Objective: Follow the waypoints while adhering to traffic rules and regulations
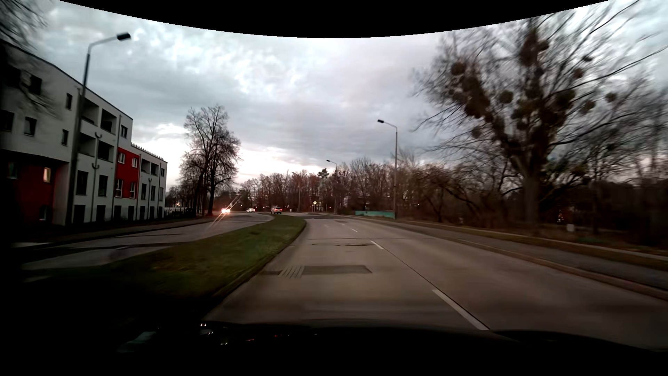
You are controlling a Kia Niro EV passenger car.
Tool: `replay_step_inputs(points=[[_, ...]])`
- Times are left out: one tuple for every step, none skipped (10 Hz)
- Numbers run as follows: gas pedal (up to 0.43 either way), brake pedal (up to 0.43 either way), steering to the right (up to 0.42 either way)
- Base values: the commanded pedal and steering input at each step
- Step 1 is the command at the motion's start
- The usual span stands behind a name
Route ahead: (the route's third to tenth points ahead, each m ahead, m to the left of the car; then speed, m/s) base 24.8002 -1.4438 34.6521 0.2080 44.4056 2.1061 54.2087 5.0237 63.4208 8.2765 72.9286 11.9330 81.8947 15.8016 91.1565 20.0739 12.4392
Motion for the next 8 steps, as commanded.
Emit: replay_step_inputs(points=[[0.079, 0.000, -0.035], [0.079, 0.000, -0.035], [0.079, 0.000, -0.034], [0.079, 0.000, -0.032], [0.079, 0.000, -0.029], [0.079, 0.000, -0.026], [0.079, 0.000, -0.021], [0.079, 0.000, -0.018]])
